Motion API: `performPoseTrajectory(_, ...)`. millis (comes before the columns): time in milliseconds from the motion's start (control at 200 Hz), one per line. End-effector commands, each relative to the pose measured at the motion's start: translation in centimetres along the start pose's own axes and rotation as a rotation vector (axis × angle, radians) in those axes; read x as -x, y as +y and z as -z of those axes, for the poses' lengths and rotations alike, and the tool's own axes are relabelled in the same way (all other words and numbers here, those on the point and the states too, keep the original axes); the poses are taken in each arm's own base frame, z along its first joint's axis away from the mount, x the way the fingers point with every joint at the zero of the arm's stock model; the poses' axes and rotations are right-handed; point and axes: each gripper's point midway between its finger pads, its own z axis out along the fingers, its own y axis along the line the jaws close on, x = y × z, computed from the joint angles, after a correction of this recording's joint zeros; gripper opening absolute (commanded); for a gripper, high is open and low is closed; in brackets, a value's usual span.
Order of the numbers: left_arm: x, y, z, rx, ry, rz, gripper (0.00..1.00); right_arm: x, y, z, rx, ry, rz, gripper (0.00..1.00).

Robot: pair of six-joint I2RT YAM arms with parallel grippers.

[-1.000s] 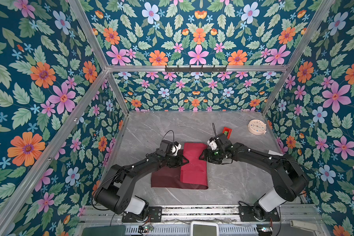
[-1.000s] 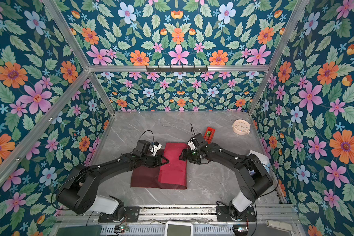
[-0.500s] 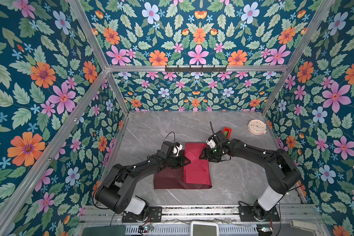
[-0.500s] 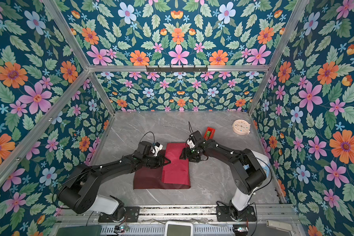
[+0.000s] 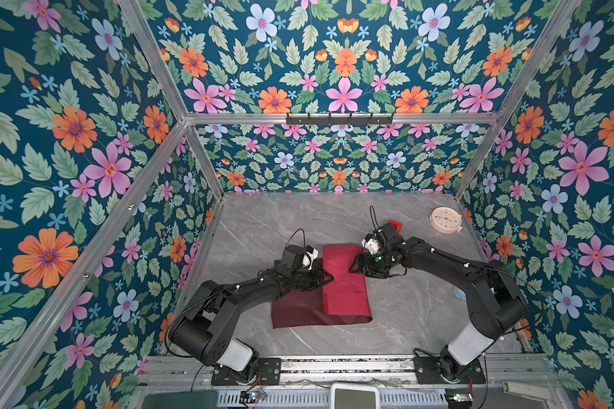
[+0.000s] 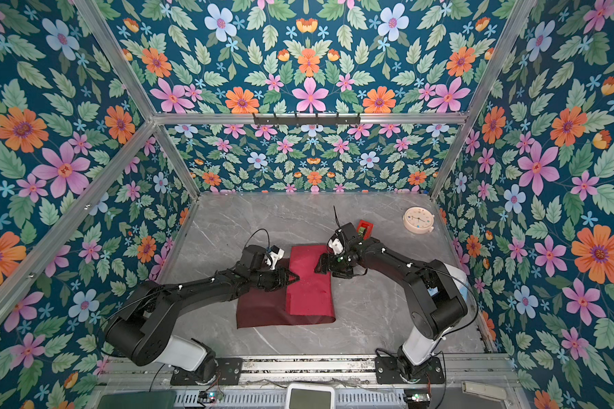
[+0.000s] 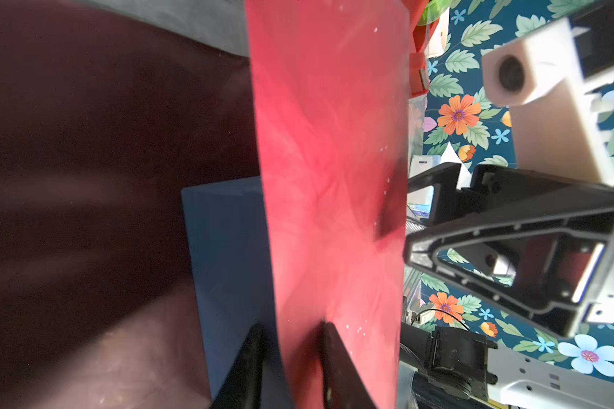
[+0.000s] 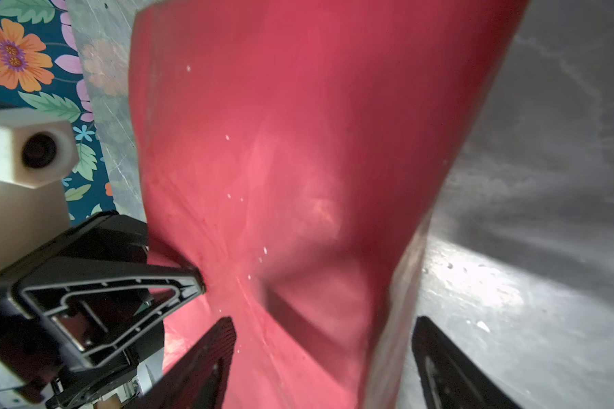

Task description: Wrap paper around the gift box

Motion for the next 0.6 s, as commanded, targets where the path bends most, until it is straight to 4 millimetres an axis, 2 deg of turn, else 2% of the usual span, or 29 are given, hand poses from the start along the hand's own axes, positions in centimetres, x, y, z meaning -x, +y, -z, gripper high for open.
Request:
performPoseTrajectory(0,-1.1,3.4,-0.1,0.15,0.026,0.033,0.25,-0.4,-0.2,0.0,0.001,0.011,0.004,0.78)
performPoseTrajectory(255,-0.7,3.4,-0.1,0.166,0.021,0.015,0.25,-0.9,-1.9,-0.5,-0.03,0.016,-0.033,0.69)
performPoseTrajectory(575,0.1,2.8,0.0,0.161,0.004,-0.006,0.32,-2.0,-3.7,-1.1,-0.081,0.019,-0.074,0.69)
performPoseTrajectory(595,0.2,2.7,0.1,0.161,0.002,-0.009,0.34,-1.7,-3.1,-0.4,-0.072,-0.006,-0.062,0.7)
